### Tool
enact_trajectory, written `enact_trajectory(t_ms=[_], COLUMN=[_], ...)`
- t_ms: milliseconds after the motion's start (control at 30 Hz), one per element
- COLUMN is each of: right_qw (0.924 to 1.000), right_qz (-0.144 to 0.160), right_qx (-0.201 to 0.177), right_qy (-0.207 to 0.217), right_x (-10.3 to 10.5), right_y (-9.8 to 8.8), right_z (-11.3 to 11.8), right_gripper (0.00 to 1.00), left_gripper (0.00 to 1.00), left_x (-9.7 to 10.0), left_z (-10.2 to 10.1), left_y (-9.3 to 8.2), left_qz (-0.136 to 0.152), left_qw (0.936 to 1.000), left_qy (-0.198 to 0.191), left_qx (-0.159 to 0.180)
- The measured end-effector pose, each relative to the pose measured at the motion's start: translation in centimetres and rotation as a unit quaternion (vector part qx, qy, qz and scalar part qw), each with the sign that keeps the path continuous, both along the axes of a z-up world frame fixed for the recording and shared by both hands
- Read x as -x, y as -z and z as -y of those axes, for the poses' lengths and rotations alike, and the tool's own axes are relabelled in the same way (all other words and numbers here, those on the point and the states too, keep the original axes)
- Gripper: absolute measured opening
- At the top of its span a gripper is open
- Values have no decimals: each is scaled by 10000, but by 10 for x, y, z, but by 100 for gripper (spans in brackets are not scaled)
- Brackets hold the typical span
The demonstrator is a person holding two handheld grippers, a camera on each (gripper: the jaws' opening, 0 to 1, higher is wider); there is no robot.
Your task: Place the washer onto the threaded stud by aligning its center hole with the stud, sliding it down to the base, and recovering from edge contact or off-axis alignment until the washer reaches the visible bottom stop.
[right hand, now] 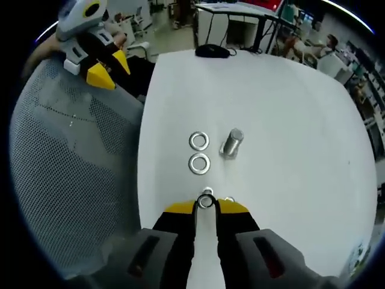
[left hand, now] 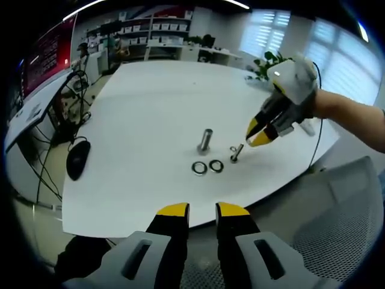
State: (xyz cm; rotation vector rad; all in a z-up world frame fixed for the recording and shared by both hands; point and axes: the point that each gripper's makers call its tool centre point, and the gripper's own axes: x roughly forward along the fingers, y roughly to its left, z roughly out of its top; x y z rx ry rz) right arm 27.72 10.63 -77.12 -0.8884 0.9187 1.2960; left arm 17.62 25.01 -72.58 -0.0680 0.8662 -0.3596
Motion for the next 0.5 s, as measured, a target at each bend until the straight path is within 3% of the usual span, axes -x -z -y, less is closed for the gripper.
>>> enact_trajectory(t_ms=[500], right_qw=[9996], right_qz=[19], right_qx=[242], right_qy=[-120], right_x=[-4], right_y=[12], right_z=[-5], right_gripper=[14], left_gripper=[15], left_x=[-1], left_z=[0], left_y=[-1], left_qz=[19], left_qw=[10000], left_qy=[-31], left_qx=[19])
